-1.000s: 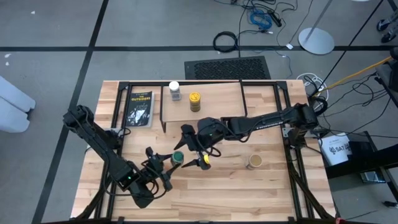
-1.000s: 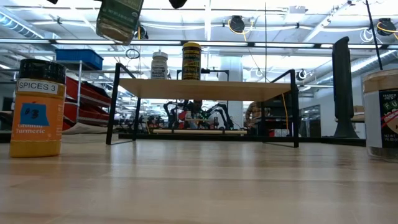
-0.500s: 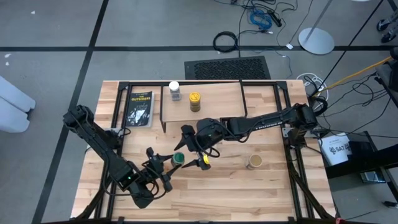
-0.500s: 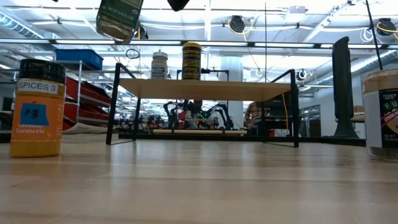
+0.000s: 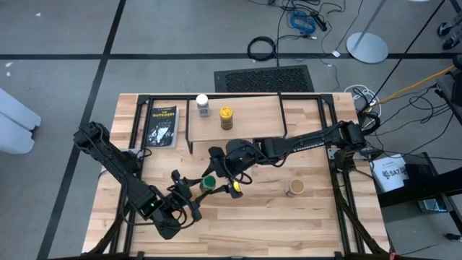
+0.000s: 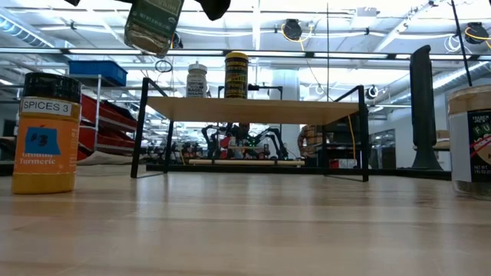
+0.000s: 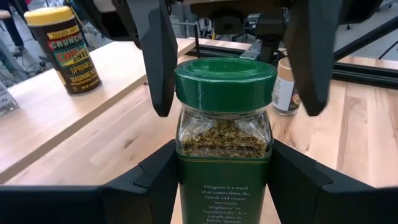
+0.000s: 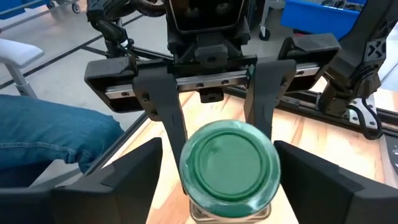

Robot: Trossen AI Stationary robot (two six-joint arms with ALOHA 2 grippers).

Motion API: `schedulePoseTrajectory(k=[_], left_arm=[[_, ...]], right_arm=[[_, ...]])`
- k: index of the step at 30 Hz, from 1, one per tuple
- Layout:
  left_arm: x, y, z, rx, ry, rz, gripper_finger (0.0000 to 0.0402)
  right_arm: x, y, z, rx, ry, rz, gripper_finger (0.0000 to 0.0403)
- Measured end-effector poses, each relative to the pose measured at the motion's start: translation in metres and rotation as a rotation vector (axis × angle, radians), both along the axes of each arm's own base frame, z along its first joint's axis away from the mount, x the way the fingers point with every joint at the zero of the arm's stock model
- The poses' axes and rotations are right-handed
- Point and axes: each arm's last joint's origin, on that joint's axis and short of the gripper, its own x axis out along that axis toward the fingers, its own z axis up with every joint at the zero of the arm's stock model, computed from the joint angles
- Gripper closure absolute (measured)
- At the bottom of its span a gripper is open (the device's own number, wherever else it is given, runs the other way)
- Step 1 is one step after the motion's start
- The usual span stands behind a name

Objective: Shelf spices
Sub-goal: Remove the green seasoning bottle from the shelf

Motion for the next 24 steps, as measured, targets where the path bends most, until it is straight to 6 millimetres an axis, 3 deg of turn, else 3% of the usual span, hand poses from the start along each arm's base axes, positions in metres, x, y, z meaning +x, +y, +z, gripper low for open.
schedulePoseTrajectory(k=[14,24], left_arm=[[0.0001,-0.0005,0.0004,-0.002,-0.002,-0.002,0.0194],[0.0001,-0.0004,0.0004,-0.002,-0.003,-0.001,0.0189]], right_arm=[[-0.0001,0.0,-0.0003,0.011,0.009,-0.005,0.0208],[-0.0001,0.0,-0.0003,0.014,0.011,-0.007,0.0204]])
